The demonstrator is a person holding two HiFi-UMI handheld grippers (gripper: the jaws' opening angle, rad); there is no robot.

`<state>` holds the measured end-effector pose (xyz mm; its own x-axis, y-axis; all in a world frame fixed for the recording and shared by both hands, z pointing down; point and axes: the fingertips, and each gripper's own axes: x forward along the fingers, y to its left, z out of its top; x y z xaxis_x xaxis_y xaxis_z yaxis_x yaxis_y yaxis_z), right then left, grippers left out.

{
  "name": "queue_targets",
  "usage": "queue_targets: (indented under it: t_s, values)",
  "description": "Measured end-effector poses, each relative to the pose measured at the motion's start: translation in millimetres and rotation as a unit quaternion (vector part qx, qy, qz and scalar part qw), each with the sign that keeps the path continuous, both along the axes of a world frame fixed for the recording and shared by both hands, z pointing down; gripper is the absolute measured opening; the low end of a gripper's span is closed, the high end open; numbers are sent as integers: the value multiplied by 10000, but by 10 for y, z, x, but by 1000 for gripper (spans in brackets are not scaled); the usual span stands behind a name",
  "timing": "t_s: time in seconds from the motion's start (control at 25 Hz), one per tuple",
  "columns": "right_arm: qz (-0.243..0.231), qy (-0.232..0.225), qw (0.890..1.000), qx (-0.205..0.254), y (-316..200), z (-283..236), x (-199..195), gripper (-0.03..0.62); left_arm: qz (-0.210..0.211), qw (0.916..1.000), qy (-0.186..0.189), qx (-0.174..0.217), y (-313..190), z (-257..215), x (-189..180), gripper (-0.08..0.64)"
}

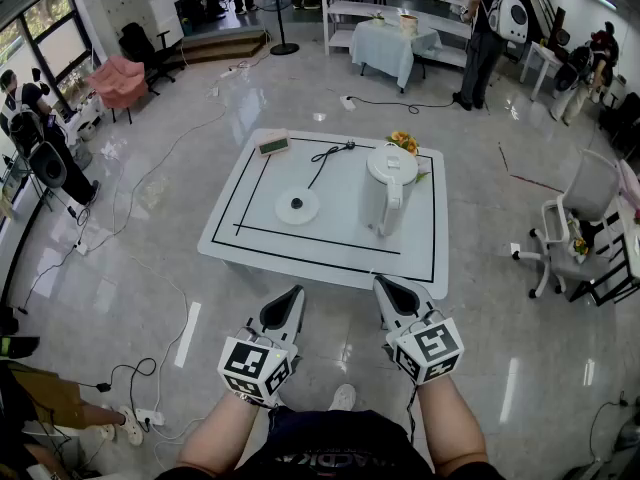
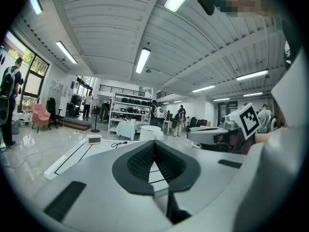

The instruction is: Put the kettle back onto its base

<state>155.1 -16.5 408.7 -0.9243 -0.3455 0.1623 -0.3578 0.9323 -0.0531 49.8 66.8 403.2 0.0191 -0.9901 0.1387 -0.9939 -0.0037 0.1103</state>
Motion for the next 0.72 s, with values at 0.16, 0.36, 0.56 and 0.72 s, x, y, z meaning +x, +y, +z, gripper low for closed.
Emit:
queue_targets:
  t_s: [0.16,0.36,0.56,0.72]
  values:
    - [-18,-44,10000,-47,-45,28,4,2,17,10000,-23,-13,-47,31,20,5]
    - [-22,-264,9996,-76,-81,-19,19,2,-120,9999,-87,-20,-76,34,-4,5]
    - [-104,-287,9995,-57,-117,-31,26,2,-243,9996,-132,-34,-105,28,-9,22]
    - [-233,-302,9992,-77,-137,-34,0,2,-258,9996,-153,-6,-139,-11,-3,49]
